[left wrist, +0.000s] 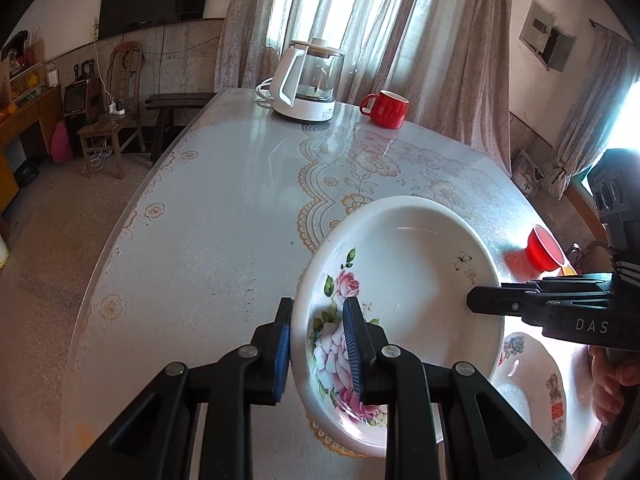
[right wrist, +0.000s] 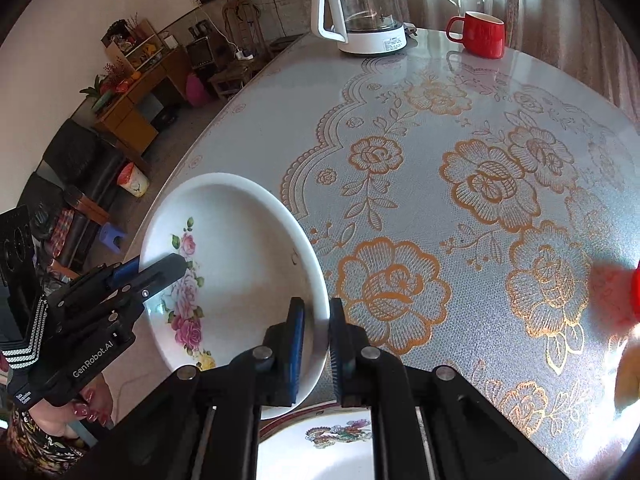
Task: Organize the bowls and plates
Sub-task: 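Lift the rose bowl with the right tool toward the plate stack, then lower the rose bowl onto the double-happiness plate and open the right tool, then move the right tool to the rim of the steel basin, then grasp the steel basin rim with the right tool and lift it, then carry the steel basin beside the plate stack, set it down, open the right tool, then move the right tool to the yellow bowl and grasp its rim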
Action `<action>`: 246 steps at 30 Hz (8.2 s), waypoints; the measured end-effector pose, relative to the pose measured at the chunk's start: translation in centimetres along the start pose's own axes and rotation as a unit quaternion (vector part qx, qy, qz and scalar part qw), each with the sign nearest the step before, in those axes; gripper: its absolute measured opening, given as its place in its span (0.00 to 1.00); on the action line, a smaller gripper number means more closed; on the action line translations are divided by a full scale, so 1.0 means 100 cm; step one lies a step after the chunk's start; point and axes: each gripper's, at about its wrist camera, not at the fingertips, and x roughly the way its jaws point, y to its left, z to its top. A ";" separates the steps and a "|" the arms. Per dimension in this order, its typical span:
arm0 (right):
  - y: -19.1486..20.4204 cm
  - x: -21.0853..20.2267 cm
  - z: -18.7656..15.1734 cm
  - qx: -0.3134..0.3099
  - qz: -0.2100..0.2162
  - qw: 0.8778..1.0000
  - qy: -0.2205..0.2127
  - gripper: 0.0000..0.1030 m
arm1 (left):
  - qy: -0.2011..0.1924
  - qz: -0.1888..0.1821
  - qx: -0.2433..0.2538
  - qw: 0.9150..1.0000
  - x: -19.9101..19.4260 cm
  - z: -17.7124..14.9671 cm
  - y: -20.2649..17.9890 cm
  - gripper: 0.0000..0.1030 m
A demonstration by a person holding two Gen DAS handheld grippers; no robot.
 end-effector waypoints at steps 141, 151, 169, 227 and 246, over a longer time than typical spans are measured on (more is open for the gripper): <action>-0.412 -0.253 -0.357 0.378 -0.155 0.905 -0.116 0.19 | 0.218 -0.206 0.321 0.898 0.124 -0.131 -0.555 0.21; -0.397 -0.243 -0.345 0.365 -0.153 0.912 -0.109 0.12 | 0.209 -0.201 0.312 0.905 0.113 -0.121 -0.525 0.21; -0.311 -0.177 -0.253 0.264 -0.105 0.956 -0.076 0.12 | 0.179 -0.124 0.250 0.943 0.076 -0.099 -0.383 0.22; -0.418 -0.274 -0.323 0.316 -0.295 0.895 -0.111 0.31 | 0.111 -0.091 0.208 0.968 0.038 -0.029 -0.412 0.87; -0.479 -0.221 -0.239 0.286 -0.119 0.941 -0.133 0.37 | 0.177 -0.037 0.164 0.970 0.149 0.003 -0.455 0.87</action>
